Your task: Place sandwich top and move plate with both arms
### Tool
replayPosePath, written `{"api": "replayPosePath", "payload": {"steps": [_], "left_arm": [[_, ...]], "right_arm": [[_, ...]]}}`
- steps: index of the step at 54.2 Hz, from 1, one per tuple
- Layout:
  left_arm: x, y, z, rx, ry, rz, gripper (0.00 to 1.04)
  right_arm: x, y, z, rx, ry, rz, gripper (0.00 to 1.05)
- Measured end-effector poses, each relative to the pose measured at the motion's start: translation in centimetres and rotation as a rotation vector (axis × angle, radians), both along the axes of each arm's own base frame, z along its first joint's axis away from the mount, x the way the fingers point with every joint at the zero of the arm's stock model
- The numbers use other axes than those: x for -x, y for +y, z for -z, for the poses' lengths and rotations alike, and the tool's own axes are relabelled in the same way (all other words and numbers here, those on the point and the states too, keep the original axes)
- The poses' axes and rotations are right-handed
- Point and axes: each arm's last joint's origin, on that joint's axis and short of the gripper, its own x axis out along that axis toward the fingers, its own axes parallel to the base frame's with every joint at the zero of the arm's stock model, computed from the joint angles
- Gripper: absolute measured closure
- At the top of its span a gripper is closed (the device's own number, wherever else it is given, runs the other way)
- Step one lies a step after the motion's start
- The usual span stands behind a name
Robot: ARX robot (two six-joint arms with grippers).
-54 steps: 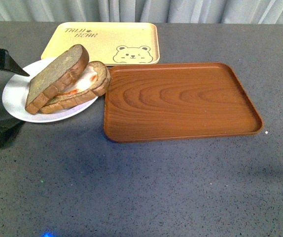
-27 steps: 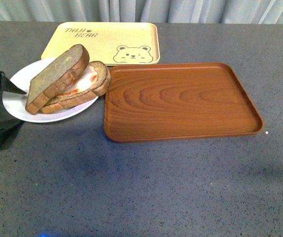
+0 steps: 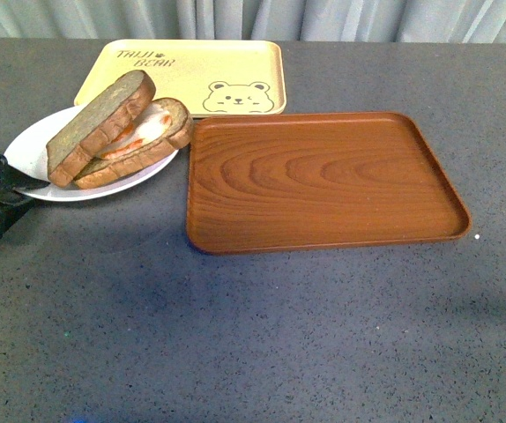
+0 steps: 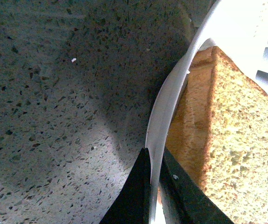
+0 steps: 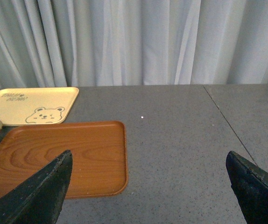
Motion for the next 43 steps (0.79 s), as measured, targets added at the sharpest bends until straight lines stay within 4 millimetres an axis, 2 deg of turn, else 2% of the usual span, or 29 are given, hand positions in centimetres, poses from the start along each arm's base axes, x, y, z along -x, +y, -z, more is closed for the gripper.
{"api": "replayPosePath", "payload": {"steps": [26, 43], "left_arm": [[1.0, -1.4, -1.5, -0.031, -0.097, 0.104, 1.02], [0.2, -1.9, -4.8, -0.036, -0.225, 0.170, 1.02]], "right_arm": [[0.0, 0.0, 0.0, 0.000, 0.000, 0.000, 0.09], [0.0, 0.0, 0.0, 0.000, 0.000, 0.000, 0.09]]}}
